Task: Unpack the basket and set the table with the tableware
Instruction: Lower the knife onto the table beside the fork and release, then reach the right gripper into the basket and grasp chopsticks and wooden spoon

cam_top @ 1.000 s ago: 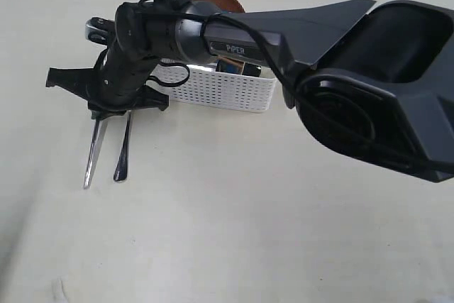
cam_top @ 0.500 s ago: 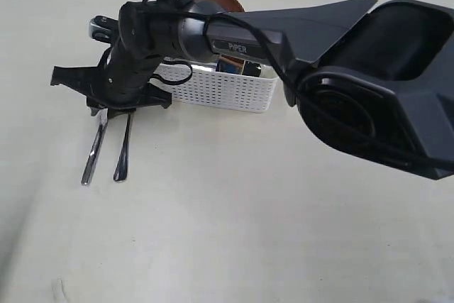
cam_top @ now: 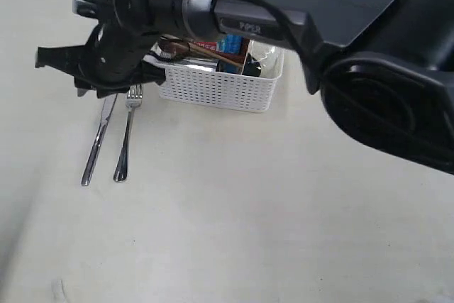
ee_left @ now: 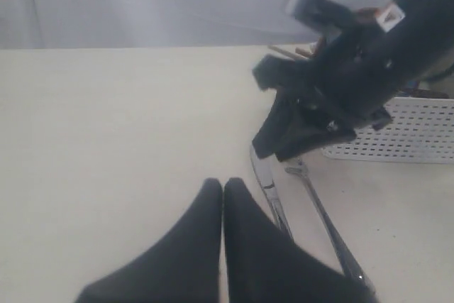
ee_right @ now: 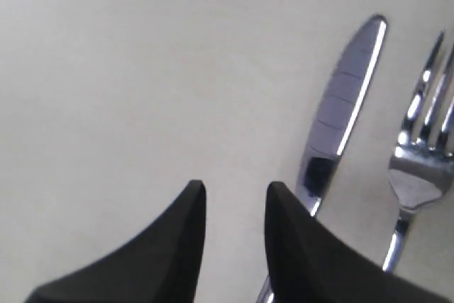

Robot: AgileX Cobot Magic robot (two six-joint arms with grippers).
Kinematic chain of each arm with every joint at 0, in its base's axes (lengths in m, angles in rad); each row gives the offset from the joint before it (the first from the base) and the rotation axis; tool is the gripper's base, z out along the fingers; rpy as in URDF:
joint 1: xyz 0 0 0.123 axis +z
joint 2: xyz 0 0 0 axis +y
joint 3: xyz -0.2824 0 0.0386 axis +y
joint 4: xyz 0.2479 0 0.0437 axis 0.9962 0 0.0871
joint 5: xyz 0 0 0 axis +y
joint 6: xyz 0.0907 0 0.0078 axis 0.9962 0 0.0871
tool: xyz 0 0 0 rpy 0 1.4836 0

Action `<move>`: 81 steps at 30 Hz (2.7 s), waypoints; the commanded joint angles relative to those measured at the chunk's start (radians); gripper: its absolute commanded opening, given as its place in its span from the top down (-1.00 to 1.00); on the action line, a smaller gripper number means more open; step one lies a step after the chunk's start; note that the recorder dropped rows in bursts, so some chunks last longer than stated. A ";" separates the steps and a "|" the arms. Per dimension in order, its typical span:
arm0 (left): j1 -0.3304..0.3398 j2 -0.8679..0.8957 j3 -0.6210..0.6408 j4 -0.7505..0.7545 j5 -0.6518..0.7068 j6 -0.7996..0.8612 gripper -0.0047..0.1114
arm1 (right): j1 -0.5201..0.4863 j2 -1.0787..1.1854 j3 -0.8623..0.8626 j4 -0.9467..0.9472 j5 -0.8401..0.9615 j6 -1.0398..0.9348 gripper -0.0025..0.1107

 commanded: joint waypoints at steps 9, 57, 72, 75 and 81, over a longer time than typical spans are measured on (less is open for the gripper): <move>-0.008 -0.003 0.003 0.004 -0.002 -0.003 0.92 | -0.048 -0.356 -0.001 -0.205 0.269 -0.382 0.45; -0.008 -0.003 0.003 0.003 -0.002 -0.003 0.92 | -0.225 -0.027 -0.176 -0.286 0.327 -0.732 0.09; -0.008 -0.003 0.003 0.003 -0.002 -0.003 0.92 | -0.230 0.044 -0.176 -0.269 0.276 -0.785 0.09; -0.008 -0.003 0.003 0.003 -0.002 -0.003 0.92 | -0.230 0.060 -0.176 -0.269 0.262 -0.785 0.14; -0.008 -0.003 0.003 0.003 -0.002 -0.003 0.92 | -0.230 0.073 -0.176 -0.272 0.259 -0.799 0.91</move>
